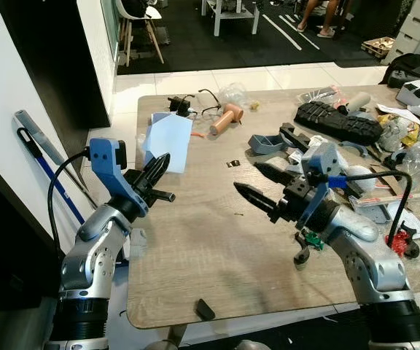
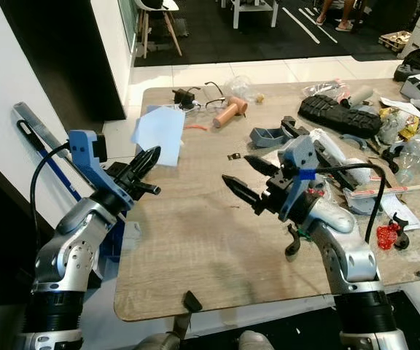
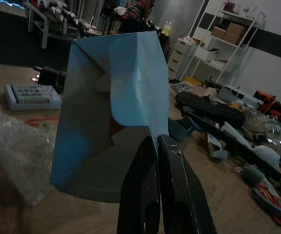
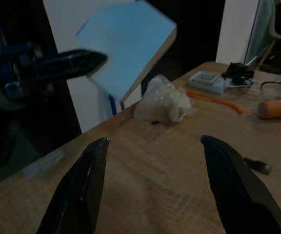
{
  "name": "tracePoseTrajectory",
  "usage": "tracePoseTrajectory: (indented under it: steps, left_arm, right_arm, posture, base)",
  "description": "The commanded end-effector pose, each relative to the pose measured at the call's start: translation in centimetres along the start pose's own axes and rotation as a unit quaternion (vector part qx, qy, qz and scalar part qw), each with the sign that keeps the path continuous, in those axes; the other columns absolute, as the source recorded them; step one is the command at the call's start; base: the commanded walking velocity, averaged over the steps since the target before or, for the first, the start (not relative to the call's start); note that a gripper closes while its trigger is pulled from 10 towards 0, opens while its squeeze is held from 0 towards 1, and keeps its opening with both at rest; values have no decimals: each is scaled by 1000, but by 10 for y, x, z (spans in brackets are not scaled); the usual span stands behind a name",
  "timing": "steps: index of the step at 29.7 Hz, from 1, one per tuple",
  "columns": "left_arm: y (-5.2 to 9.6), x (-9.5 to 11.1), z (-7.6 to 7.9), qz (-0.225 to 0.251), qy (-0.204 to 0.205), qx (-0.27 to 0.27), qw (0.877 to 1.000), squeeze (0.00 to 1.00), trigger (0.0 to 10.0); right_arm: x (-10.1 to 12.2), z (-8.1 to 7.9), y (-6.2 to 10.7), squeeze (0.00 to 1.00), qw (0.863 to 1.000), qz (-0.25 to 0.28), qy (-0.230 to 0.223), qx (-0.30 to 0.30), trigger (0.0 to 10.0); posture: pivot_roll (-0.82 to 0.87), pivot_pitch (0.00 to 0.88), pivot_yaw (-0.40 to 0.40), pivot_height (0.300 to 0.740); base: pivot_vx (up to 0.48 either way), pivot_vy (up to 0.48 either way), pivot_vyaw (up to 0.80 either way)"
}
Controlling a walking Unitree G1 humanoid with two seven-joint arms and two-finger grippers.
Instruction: Picking trash to rubbish bin
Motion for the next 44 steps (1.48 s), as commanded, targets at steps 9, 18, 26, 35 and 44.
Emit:
tracePoseTrajectory:
  steps: [9, 18, 26, 35, 44]
  left_arm:
    - [-7, -6, 8, -13, -24, -21, 999, 0, 10000]
    - [-9, -7, 11, -16, -28, -29, 999, 0, 10000]
    - [-9, -8, 12, -17, -29, -32, 999, 0, 10000]
    - [-10, -8, 13, -18, -32, -36, 999, 0, 10000]
    - [-10, -9, 13, -19, -34, -39, 998, 0, 10000]
  right_arm:
    - [-9, -13, -8, 0, 999, -7, -28, 24, 10000]
    - [-12, -9, -8, 0, 999, 3, -48, 16, 10000]
    - [-15, -2, -9, 0, 998, 13, -67, -5, 10000]
    - [-20, 4, -8, 0, 997, 10, -71, -10, 10000]
    - [-22, 6, -9, 0, 997, 10, -76, -11, 10000]
  posture:
    - [-86, 0, -6, 740]
    - [-88, 0, -5, 740]
    - [-88, 0, -7, 740]
    - [-88, 0, -7, 740]
    - [-88, 0, -7, 740]
  base:
    - [-309, 0, 0]
    - [-331, 0, 0]
    - [-339, 0, 0]
    - [-338, 0, 0]
    - [-338, 0, 0]
Point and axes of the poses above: a point about 5 cm out from each wrist's last joint towards the gripper, its own y axis pointing back from the gripper into the wrist, its own x axis along the axis of the wrist's last joint, z = x × y, the point moved 5 cm from there along -y, pointing out of the wrist towards the gripper, and after that the axes turned 9 degrees about -y, right-handed, at the moved point
